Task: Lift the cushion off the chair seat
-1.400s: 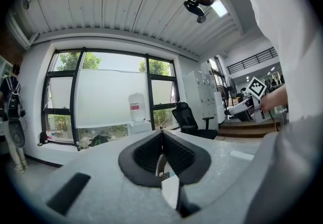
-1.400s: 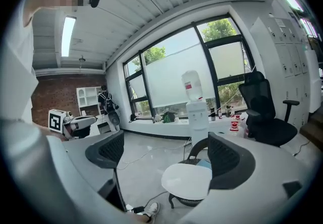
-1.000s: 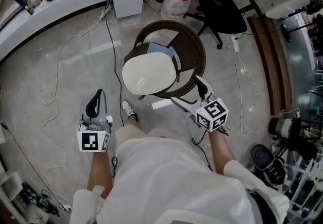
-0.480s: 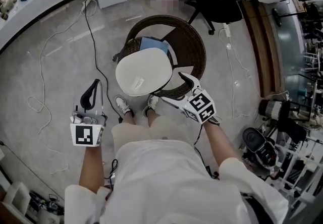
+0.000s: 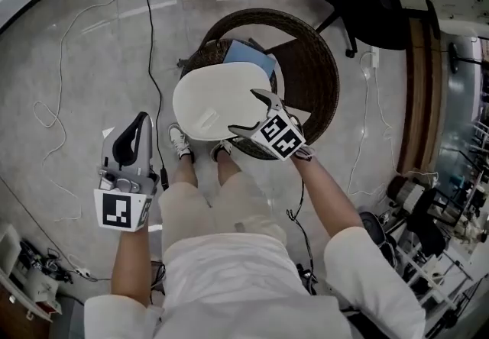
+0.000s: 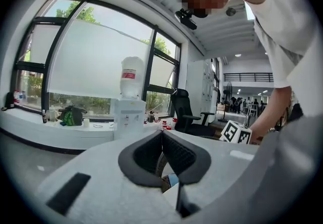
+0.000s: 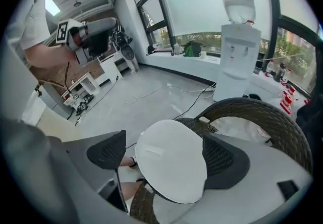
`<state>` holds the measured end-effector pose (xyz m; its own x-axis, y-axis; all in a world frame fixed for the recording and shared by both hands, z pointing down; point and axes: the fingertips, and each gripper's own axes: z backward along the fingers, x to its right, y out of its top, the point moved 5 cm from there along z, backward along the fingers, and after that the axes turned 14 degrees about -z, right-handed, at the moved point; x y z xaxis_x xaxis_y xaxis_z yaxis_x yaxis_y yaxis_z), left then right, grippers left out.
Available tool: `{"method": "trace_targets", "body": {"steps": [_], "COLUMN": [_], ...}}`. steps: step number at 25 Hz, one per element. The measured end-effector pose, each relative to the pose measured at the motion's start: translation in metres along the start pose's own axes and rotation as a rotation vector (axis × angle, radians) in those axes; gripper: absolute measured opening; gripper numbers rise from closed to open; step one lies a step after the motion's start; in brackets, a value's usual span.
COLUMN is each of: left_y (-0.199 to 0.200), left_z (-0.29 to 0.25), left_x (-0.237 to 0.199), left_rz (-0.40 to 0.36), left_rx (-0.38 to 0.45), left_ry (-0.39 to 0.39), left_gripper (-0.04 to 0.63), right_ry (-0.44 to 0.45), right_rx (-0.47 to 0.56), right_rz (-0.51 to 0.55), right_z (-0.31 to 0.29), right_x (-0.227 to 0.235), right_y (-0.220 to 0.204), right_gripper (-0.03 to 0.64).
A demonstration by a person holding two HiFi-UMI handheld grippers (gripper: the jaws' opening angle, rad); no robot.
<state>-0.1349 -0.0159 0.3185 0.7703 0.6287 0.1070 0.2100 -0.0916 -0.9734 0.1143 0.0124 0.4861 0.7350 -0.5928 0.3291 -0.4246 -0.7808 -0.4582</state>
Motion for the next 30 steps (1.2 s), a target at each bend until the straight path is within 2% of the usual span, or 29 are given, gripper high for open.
{"method": "trace_targets", "body": {"steps": [6, 12, 15, 20, 25, 30], "left_y": [-0.041, -0.075, -0.091, -0.109, -0.126, -0.137], "left_z": [-0.024, -0.03, -0.032, -0.034, -0.027, -0.019], "left_x": [0.012, 0.02, 0.019, 0.015, 0.014, 0.006], "left_rz": [0.015, 0.036, 0.051, 0.063, 0.099, 0.106], "left_rx": [-0.025, -0.041, -0.078, -0.081, -0.1, -0.118], "left_ry": [0.022, 0.029, 0.032, 0.054, 0.082, 0.102], "left_gripper": [0.017, 0.018, 0.018, 0.017, 0.017, 0.018], "right_ry": [0.025, 0.053, 0.057, 0.059, 0.042, 0.048], "right_rx": [-0.107, -0.197, -0.231, -0.31, -0.419, -0.476], "right_rz": [0.133, 0.273, 0.325, 0.375, 0.327, 0.424], "right_z": [-0.067, -0.13, -0.158, -0.203, -0.228, -0.248], "right_x": [0.039, 0.059, 0.071, 0.091, 0.117, 0.119], "right_y": [0.001, -0.002, 0.0, -0.003, -0.011, -0.005], "right_gripper": [0.479, 0.466, 0.457, 0.452, 0.434, 0.419]}}
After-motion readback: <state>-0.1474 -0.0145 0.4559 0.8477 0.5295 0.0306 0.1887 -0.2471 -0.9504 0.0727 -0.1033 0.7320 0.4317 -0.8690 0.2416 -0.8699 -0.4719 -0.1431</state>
